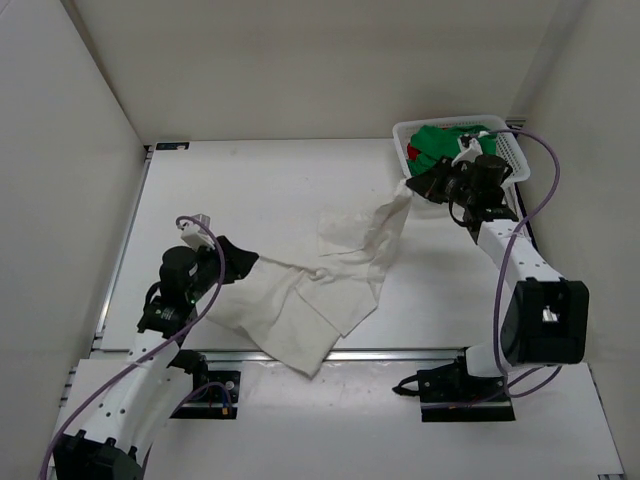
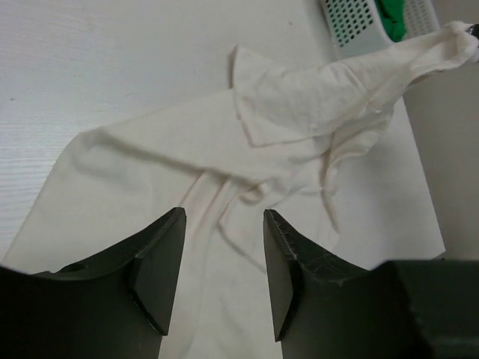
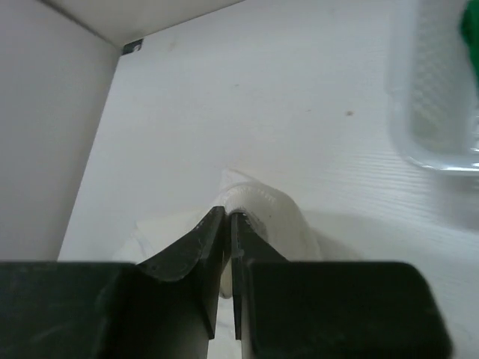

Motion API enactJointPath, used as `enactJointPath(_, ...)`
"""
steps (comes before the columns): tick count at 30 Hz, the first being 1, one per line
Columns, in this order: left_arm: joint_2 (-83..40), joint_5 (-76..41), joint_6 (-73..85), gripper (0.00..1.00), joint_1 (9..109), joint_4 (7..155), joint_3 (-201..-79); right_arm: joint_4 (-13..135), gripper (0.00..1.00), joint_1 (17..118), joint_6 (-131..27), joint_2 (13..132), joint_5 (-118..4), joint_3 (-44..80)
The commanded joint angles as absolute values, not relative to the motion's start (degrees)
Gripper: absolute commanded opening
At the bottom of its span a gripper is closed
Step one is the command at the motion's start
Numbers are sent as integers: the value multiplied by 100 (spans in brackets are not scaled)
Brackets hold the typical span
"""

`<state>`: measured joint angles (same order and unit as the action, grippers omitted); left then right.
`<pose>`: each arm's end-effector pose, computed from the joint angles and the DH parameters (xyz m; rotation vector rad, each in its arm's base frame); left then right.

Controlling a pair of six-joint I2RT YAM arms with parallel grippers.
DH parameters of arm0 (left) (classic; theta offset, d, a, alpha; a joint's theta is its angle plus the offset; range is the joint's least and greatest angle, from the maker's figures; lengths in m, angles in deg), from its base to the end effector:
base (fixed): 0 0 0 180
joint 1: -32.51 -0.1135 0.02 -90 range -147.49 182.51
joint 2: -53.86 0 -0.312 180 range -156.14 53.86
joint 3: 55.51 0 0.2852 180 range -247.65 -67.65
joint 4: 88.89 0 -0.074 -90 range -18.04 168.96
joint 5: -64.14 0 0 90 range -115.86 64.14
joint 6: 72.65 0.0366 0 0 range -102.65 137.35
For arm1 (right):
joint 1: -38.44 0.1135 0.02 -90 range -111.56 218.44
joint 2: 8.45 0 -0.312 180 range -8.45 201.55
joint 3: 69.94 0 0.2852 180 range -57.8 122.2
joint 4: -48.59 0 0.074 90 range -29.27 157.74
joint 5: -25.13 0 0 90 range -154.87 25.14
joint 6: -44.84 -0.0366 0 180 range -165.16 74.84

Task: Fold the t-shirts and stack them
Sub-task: Move the tshirt to the center of the board, then flatten out the tshirt

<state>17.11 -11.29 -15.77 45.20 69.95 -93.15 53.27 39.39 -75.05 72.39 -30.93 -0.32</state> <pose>0.1519 -0.0437 0.2667 -0.1779 1.9839 -0.7716 0.3501 0.0262 0.3374 0.0496 1.8991 0.9162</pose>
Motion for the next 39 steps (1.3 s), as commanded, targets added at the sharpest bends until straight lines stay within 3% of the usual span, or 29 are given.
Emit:
enactJointPath(1,1738,-1671,-1368,57,4552,6604,-9139,4578,9,3607,-7708,7319,-3058,520)
enactJointPath(5,1633,-2110,-1253,58,4552,6227,-9112,5982,31,4201,-6927,7514,-4091,1242)
enactJointPath(7,1379,-2313,-1218,60,4500,6165,-9068,6537,37,4764,-6487,7216,-4876,1147)
enactJointPath(11,1123,-2507,-1507,62,4394,6322,-8805,6461,38,5337,-6799,6407,-6072,-334)
enactJointPath(12,1184,-2472,-1700,62,4203,6497,-8639,6312,34,5434,-7002,6101,-6004,-861)
enactJointPath(15,1535,-2699,-1982,62,3772,6666,-8452,6152,8,5846,-7302,5633,-5871,-1708)
enactJointPath(17,1501,-3093,-2123,60,3673,6526,-8584,6293,2,6269,-7259,5387,-6100,-1982)
enactJointPath(21,1369,-3402,-2238,48,3260,6412,-8611,6610,5,7008,-7258,5167,-6275,-2281)
enactJointPath(27,1369,-2999,-2273,50,2680,6331,-8190,6662,22,7141,-7592,4632,-6091,-3151)
enactJointPath(35,948,-3184,-2396,51,3005,6815,-7960,7005,29,7078,-7505,4340,-6267,-3600)
enactJointPath(39,622,-3175,-2414,49,3023,6991,-8004,6856,32,7560,-7776,4542,-6249,-3697)
